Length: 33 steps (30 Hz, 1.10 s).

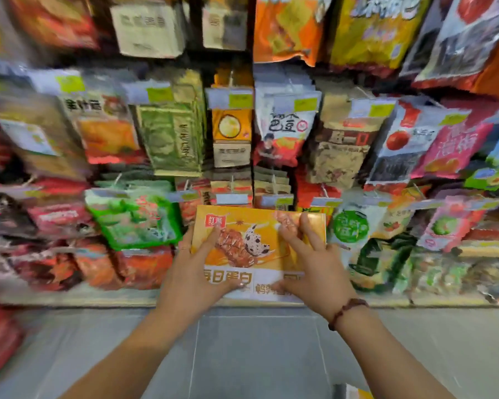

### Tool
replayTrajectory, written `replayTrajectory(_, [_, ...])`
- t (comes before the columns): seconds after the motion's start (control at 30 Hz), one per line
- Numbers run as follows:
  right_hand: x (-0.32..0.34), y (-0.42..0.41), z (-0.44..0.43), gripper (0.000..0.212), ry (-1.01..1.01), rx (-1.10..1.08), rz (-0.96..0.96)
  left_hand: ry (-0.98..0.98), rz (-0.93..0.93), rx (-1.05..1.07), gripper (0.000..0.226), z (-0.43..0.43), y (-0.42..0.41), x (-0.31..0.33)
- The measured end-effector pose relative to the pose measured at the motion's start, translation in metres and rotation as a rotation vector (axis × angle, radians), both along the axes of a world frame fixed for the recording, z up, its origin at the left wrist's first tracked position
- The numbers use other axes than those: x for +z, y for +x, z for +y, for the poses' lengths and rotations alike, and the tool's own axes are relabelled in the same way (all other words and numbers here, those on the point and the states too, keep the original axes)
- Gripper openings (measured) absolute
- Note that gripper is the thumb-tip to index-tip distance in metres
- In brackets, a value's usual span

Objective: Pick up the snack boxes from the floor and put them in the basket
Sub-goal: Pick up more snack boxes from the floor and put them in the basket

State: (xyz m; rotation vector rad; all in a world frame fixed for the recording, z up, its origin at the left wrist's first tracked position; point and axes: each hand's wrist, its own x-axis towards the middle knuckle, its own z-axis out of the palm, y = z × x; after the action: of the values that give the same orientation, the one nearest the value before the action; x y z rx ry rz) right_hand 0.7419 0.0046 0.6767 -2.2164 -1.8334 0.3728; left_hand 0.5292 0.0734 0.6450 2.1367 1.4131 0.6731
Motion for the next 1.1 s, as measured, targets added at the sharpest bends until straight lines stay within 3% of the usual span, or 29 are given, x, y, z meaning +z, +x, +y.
replayTrajectory(0.5, [-0.026,-0.321,0.18,0.101,-0.011,0.623,-0.005,-0.015,-0.002,0.578,0.105,0.042,-0.324,-0.009])
replayTrajectory(0.8, [-0.022,-0.477,0.256,0.098,-0.104,0.973,-0.033,-0.048,-0.056,0.973,0.106,0.046,-0.44,-0.023])
replayTrajectory(1.1, [-0.032,-0.612,0.353,0.096,-0.179,1.194,0.024,-0.09,-0.075,1.207,0.104,0.109,-0.538,-0.033])
